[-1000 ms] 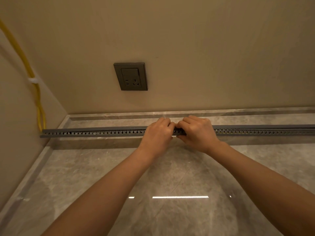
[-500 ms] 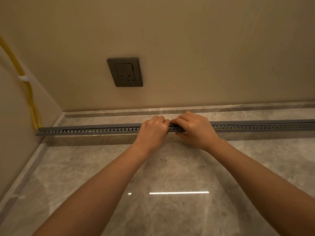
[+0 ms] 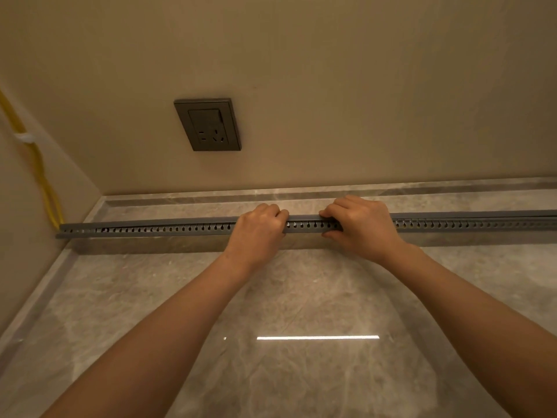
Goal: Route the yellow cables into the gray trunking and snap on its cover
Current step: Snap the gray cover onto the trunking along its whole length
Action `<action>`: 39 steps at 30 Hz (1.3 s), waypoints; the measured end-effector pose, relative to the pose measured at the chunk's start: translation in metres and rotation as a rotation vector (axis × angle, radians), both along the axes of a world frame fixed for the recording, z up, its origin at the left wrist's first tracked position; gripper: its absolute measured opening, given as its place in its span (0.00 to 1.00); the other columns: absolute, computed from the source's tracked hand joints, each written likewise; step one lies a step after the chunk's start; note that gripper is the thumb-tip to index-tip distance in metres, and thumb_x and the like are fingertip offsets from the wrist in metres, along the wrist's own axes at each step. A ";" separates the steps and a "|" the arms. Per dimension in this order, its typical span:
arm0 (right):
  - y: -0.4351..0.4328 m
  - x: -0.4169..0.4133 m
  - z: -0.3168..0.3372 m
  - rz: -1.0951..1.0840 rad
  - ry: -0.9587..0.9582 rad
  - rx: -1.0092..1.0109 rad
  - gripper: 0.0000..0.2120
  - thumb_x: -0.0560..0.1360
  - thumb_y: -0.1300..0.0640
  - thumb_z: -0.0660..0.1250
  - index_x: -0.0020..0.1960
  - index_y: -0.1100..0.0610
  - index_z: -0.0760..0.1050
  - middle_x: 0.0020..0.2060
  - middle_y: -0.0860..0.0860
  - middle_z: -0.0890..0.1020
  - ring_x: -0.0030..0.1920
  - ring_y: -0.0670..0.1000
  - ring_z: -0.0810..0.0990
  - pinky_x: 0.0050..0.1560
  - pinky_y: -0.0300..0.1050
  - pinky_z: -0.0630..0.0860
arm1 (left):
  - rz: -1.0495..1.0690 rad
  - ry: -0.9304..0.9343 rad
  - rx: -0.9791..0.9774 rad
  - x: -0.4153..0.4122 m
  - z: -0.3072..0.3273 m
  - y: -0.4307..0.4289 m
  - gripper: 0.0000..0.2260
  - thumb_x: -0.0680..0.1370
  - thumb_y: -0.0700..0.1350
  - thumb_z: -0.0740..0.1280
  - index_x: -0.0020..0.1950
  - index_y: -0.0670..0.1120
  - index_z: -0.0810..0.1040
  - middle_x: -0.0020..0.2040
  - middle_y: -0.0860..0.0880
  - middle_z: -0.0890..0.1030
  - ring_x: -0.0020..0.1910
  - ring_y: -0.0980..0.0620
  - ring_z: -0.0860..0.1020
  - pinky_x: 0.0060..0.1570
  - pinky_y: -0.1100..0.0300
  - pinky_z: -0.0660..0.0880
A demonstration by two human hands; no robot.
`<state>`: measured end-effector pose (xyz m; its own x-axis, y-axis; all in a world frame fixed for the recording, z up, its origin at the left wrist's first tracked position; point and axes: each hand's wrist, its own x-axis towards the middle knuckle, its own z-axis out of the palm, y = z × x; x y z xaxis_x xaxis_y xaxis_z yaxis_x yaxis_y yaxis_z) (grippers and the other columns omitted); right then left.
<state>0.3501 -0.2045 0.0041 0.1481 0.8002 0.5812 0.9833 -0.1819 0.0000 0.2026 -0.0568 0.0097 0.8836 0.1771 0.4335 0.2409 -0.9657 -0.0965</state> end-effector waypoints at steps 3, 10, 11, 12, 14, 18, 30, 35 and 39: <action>0.003 0.002 0.000 0.007 -0.003 -0.004 0.19 0.52 0.55 0.82 0.40 0.57 0.80 0.33 0.50 0.81 0.34 0.54 0.81 0.25 0.41 0.71 | 0.004 0.005 -0.022 -0.001 -0.001 0.000 0.12 0.58 0.38 0.78 0.37 0.41 0.80 0.31 0.47 0.79 0.30 0.47 0.78 0.24 0.60 0.73; 0.004 0.008 -0.005 0.041 -0.013 -0.005 0.18 0.54 0.55 0.81 0.41 0.58 0.80 0.33 0.51 0.81 0.34 0.55 0.80 0.26 0.42 0.71 | 0.018 0.051 -0.056 0.007 0.007 -0.010 0.09 0.61 0.37 0.75 0.38 0.41 0.80 0.33 0.47 0.78 0.33 0.46 0.77 0.24 0.58 0.70; 0.004 0.008 -0.006 0.046 -0.014 -0.003 0.18 0.55 0.55 0.81 0.41 0.58 0.80 0.33 0.51 0.81 0.34 0.54 0.80 0.26 0.42 0.71 | 0.012 0.047 -0.063 0.010 0.007 -0.015 0.09 0.62 0.38 0.76 0.39 0.41 0.80 0.33 0.47 0.79 0.33 0.46 0.77 0.24 0.58 0.70; 0.004 0.008 -0.007 0.049 -0.014 0.003 0.18 0.55 0.55 0.81 0.41 0.58 0.80 0.33 0.51 0.81 0.34 0.54 0.80 0.27 0.41 0.71 | 0.005 0.048 -0.070 0.014 0.007 -0.021 0.08 0.62 0.39 0.76 0.38 0.41 0.80 0.33 0.47 0.79 0.32 0.46 0.77 0.24 0.58 0.70; 0.003 0.008 -0.009 0.061 -0.015 0.023 0.16 0.56 0.55 0.80 0.40 0.58 0.79 0.33 0.52 0.80 0.33 0.54 0.79 0.26 0.41 0.70 | 0.005 0.046 -0.070 0.024 0.007 -0.035 0.09 0.62 0.40 0.77 0.36 0.42 0.79 0.30 0.47 0.78 0.30 0.47 0.76 0.23 0.60 0.68; 0.002 0.011 -0.012 0.068 -0.019 0.050 0.13 0.61 0.53 0.79 0.39 0.59 0.79 0.31 0.52 0.79 0.31 0.54 0.78 0.25 0.41 0.69 | 0.022 0.029 -0.035 0.036 0.007 -0.046 0.12 0.57 0.42 0.80 0.32 0.43 0.78 0.27 0.49 0.76 0.26 0.50 0.75 0.21 0.64 0.65; -0.024 0.007 -0.008 -0.118 -0.025 -0.043 0.20 0.57 0.60 0.80 0.46 0.60 0.80 0.37 0.54 0.82 0.36 0.57 0.79 0.30 0.45 0.74 | -0.009 0.285 -0.003 0.041 0.018 -0.032 0.10 0.77 0.48 0.62 0.53 0.45 0.77 0.50 0.47 0.79 0.51 0.47 0.76 0.41 0.55 0.68; -0.039 0.012 -0.006 -0.202 -0.096 -0.066 0.19 0.56 0.60 0.81 0.45 0.61 0.80 0.37 0.54 0.82 0.36 0.57 0.79 0.30 0.46 0.75 | -0.044 0.287 -0.004 0.043 0.018 -0.027 0.09 0.76 0.47 0.62 0.51 0.45 0.78 0.49 0.48 0.79 0.50 0.46 0.77 0.38 0.57 0.63; -0.042 0.015 -0.001 -0.205 -0.131 -0.056 0.17 0.57 0.59 0.81 0.43 0.61 0.81 0.33 0.54 0.81 0.33 0.56 0.79 0.26 0.42 0.71 | -0.055 0.279 -0.017 0.047 0.020 -0.027 0.09 0.75 0.47 0.62 0.50 0.45 0.78 0.48 0.48 0.79 0.48 0.46 0.77 0.37 0.57 0.66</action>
